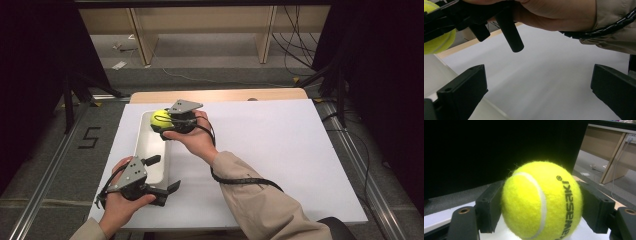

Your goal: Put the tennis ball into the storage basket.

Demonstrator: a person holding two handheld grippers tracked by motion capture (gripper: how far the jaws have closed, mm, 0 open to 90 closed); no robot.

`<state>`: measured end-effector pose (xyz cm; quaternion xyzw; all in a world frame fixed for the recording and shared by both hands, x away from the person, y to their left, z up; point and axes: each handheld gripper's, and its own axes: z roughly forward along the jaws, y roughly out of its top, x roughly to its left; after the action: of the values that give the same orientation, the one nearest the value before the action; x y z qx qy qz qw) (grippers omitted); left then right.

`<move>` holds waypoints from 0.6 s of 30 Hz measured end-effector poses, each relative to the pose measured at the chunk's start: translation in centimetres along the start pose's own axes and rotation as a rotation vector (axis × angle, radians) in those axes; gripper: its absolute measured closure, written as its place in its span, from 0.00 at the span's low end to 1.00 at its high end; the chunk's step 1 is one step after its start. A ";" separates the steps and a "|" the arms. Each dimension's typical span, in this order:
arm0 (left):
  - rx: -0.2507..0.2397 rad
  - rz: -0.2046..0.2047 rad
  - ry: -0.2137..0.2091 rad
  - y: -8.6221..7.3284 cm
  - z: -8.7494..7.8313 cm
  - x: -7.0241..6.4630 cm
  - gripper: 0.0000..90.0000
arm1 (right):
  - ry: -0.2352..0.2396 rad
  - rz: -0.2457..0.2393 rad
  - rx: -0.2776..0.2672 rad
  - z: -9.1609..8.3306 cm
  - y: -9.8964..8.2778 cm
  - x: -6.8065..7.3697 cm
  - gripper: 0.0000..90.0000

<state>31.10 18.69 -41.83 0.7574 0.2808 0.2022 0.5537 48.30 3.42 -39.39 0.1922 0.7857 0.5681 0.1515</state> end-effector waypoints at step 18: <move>-0.001 0.001 0.000 0.0 0.0 0.0 0.00 | 0.012 -0.009 0.009 1.0 0.3 0.4 0.30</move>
<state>31.06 18.70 -41.82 0.7573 0.2802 0.2026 0.5540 48.47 4.54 -39.41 0.1860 0.7901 0.5650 0.1481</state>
